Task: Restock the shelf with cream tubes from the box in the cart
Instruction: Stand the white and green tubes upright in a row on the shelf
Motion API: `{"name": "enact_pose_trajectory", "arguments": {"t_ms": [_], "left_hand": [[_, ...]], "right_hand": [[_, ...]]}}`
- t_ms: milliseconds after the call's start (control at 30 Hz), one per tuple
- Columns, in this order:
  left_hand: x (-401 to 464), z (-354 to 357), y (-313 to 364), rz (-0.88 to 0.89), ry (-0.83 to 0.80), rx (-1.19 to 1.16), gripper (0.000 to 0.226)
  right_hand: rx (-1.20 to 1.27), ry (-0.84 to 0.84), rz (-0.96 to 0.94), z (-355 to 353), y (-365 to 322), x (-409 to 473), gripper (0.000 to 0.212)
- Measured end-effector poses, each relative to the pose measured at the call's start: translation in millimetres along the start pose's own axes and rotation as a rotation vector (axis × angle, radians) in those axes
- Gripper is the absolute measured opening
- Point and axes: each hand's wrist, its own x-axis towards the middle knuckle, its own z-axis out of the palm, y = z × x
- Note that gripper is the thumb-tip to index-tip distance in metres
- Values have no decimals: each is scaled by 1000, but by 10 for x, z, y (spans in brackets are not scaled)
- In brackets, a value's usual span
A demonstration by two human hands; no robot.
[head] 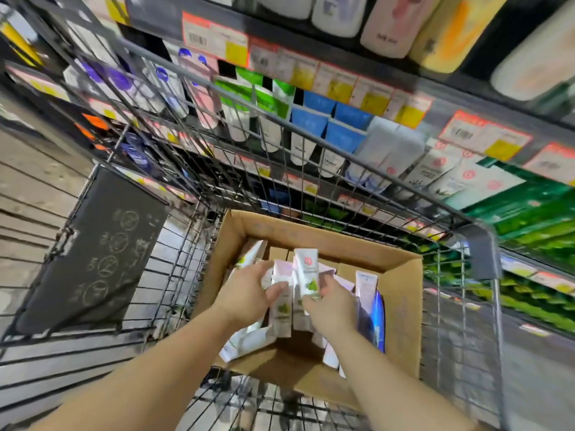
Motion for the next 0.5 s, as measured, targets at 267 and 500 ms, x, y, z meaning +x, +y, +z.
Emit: {"name": "enact_pose_trajectory", "arguments": {"t_ms": [267, 500], "left_hand": [[15, -230, 76, -185, -39, -583, 17], [68, -322, -317, -175, 43, -560, 20]], "right_hand": [[183, -131, -167, -71, -94, -165, 69], [-57, -155, 60, 464, 326, 194, 42]]}}
